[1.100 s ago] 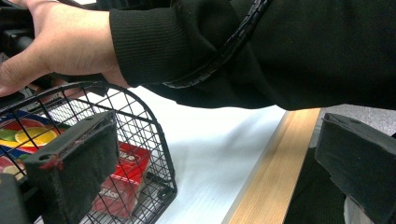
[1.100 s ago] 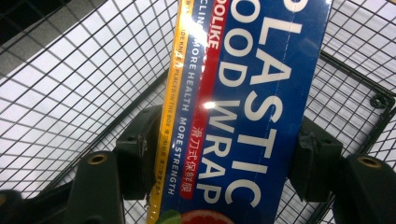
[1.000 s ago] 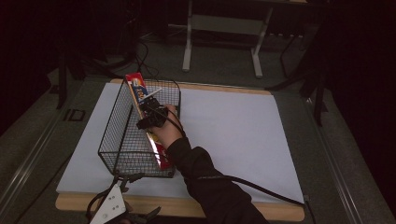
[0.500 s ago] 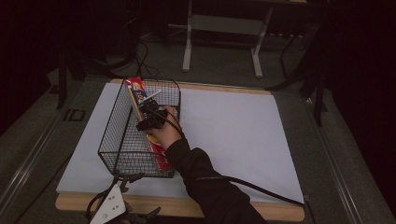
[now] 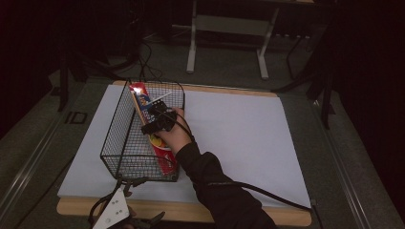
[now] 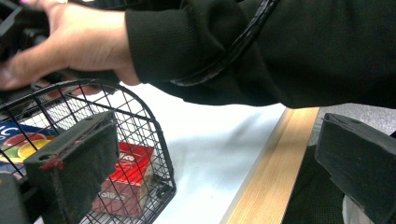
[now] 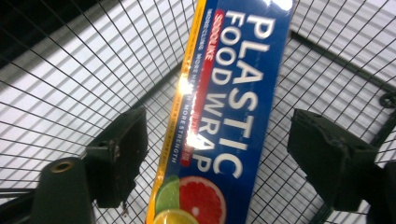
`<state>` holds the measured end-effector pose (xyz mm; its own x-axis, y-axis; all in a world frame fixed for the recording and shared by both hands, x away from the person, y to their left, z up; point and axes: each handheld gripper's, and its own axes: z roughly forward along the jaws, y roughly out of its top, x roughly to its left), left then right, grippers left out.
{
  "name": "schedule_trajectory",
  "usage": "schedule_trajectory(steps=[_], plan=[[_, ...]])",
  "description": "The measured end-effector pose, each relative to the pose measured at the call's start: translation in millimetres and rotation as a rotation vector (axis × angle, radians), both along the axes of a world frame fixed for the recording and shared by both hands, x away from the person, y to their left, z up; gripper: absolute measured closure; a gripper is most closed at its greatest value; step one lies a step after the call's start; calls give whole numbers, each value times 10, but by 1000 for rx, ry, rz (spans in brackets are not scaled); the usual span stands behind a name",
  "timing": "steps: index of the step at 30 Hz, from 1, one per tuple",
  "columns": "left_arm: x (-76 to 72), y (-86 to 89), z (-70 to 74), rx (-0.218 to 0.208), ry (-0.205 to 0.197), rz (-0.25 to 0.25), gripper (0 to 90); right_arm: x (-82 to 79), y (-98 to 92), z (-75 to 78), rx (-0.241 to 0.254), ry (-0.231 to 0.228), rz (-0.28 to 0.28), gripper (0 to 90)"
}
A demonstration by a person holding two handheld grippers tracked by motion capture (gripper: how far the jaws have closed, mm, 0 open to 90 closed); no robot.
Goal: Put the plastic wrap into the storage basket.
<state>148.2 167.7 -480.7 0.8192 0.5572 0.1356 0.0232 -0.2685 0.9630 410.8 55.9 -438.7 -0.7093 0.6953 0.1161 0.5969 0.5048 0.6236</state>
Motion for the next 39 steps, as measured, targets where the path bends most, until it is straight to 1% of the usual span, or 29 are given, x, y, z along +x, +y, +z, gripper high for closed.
schedule_trajectory(steps=[2,4,6,9,10,11,12,13,15,18,20,22,24,25,26,27,28,29,32,34,37,38,39], plan=[[-2,-5,-1,2,-1,-1,1,-5,-62,35,33,-4,4,168],[-2,-7,-2,3,-1,-2,1,-19,-108,58,26,-18,16,150],[2,-7,-3,4,1,-1,1,-39,-153,76,30,-32,43,141],[6,-11,-6,4,3,-2,1,-62,-213,103,37,-34,52,142],[6,-13,-6,4,2,-2,1,-81,-270,131,36,-56,59,143],[6,-15,-7,5,2,-2,1,-91,-293,143,35,-62,63,142],[6,-17,-7,5,3,-2,1,-105,-370,170,55,-61,70,143],[6,-17,-7,6,3,-2,1,-105,-370,170,55,-61,70,143],[9,-18,-9,7,4,-3,1,-126,-443,197,64,-72,74,142],[11,-21,-12,7,3,-2,1,-150,-567,246,73,-92,68,143],[13,-25,-16,10,5,-1,1,-157,-655,285,89,-89,65,142],[16,-27,-17,10,8,-2,1,-164,-743,331,116,-91,59,143],[15,-27,-17,13,7,-1,2,-185,-825,377,123,-109,53,143],[14,-27,-17,12,7,-1,1,-195,-877,400,135,-112,50,142],[14,-27,-17,12,7,-1,1,-195,-877,400,135,-112,50,142],[17,-27,-18,14,7,-1,1,-204,-930,420,144,-118,47,143],[17,-29,-19,13,9,-1,1,-229,-1049,452,160,-128,40,142],[18,-30,-21,14,9,-1,1,-238,-1104,458,166,-130,42,142],[22,-36,-23,15,12,-3,1,-277,-1253,463,158,-145,42,143],[23,-40,-25,15,11,-2,1,-296,-1349,460,150,-145,41,143],[24,-42,-26,14,12,-1,1,-327,-1489,444,155,-150,35,143],[24,-42,-26,14,12,-1,1,-327,-1489,444,155,-150,35,143],[26,-45,-27,14,13,-2,1,-337,-1533,436,156,-150,31,142]])
